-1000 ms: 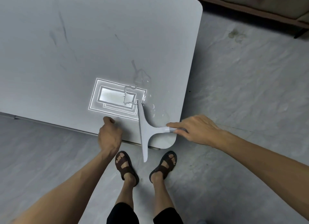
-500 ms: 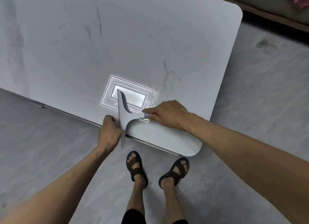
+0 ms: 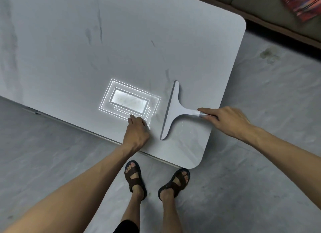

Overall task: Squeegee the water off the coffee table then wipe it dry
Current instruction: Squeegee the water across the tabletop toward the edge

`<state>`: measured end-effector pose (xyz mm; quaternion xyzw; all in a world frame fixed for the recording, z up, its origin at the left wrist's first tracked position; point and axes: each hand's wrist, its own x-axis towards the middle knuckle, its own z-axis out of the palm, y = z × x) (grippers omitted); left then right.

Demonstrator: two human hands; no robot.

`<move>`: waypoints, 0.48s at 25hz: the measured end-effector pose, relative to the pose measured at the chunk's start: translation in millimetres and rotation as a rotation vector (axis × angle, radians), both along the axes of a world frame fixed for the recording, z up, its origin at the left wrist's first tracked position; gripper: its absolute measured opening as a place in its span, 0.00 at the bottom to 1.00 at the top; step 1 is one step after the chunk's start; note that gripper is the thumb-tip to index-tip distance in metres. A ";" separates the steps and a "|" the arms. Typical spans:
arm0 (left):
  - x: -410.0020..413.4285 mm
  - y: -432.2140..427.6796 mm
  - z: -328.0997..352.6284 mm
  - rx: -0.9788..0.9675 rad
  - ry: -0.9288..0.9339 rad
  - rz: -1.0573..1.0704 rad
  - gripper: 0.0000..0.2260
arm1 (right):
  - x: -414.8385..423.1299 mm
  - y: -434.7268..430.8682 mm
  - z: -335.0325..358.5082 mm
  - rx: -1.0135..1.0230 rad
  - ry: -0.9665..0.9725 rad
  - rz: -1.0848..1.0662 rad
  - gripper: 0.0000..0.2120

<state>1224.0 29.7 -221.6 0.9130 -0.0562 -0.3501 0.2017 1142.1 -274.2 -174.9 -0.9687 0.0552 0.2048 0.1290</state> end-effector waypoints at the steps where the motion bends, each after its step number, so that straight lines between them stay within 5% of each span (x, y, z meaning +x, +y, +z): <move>1: 0.9 -3.3 -0.3 0.028 0.025 0.000 0.15 | -5.3 -3.8 0.8 -0.017 0.005 -0.012 0.19; 6: 0.2 -9.4 2.8 0.121 0.059 -0.124 0.19 | -25.6 -24.1 6.1 -0.078 0.000 -0.055 0.17; 9: 0.1 -11.6 4.0 0.079 0.063 -0.026 0.18 | -28.5 -26.8 14.3 -0.056 0.018 -0.063 0.18; 12: -1.6 -12.6 8.2 -0.063 -0.021 0.185 0.07 | -2.8 -20.1 20.9 0.013 -0.012 -0.072 0.23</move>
